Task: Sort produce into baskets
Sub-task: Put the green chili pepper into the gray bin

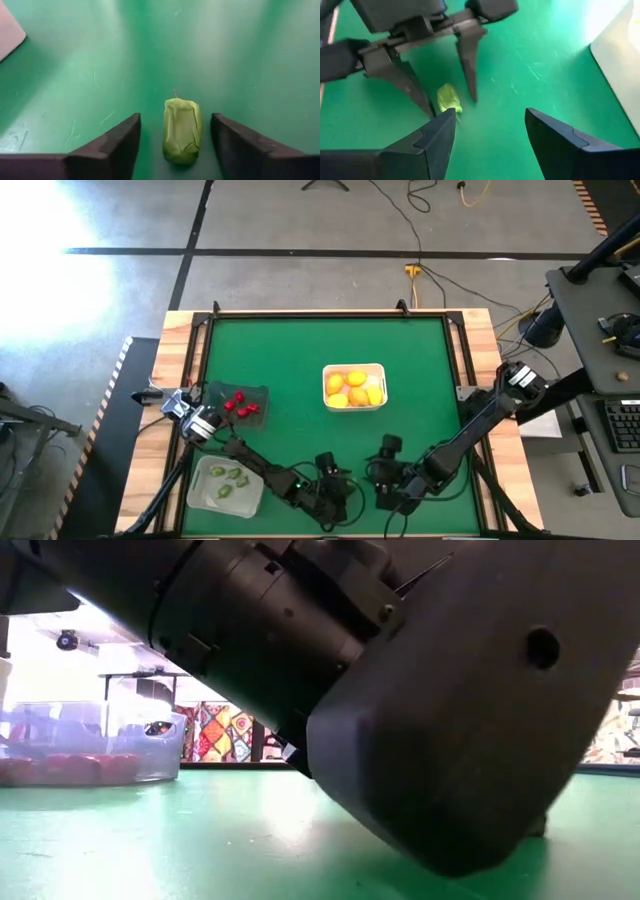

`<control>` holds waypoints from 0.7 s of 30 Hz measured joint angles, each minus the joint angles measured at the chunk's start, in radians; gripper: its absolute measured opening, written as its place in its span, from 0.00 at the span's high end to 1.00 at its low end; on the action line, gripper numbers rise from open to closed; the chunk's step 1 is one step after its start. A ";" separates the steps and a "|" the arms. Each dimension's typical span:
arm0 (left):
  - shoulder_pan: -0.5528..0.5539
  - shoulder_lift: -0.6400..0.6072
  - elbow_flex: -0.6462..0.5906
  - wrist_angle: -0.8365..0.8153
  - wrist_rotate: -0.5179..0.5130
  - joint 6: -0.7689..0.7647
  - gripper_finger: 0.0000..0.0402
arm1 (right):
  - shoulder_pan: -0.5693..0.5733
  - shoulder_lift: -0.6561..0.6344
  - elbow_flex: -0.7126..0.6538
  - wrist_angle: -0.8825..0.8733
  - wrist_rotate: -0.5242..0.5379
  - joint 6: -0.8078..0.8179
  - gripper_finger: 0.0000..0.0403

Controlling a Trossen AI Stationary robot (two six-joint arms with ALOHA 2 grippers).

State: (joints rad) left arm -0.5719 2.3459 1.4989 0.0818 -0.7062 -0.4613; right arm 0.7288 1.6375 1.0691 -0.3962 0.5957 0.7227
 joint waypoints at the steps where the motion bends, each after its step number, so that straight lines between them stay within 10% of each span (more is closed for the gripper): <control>1: -0.001 0.000 0.000 -0.001 -0.003 0.001 0.48 | 0.000 -0.003 0.000 -0.013 0.001 0.000 0.43; 13: -0.089 -0.159 -0.001 -0.086 -0.061 0.047 0.86 | -0.001 -0.095 0.000 -0.133 0.029 0.003 0.47; 21: -0.241 -0.414 -0.004 -0.675 0.052 -0.352 0.87 | -0.009 -0.075 -0.001 -0.115 0.090 -0.048 0.47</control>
State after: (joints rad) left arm -0.8129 1.9321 1.4951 -0.5929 -0.6546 -0.8132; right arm 0.7199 1.5629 1.0683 -0.5107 0.6854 0.6750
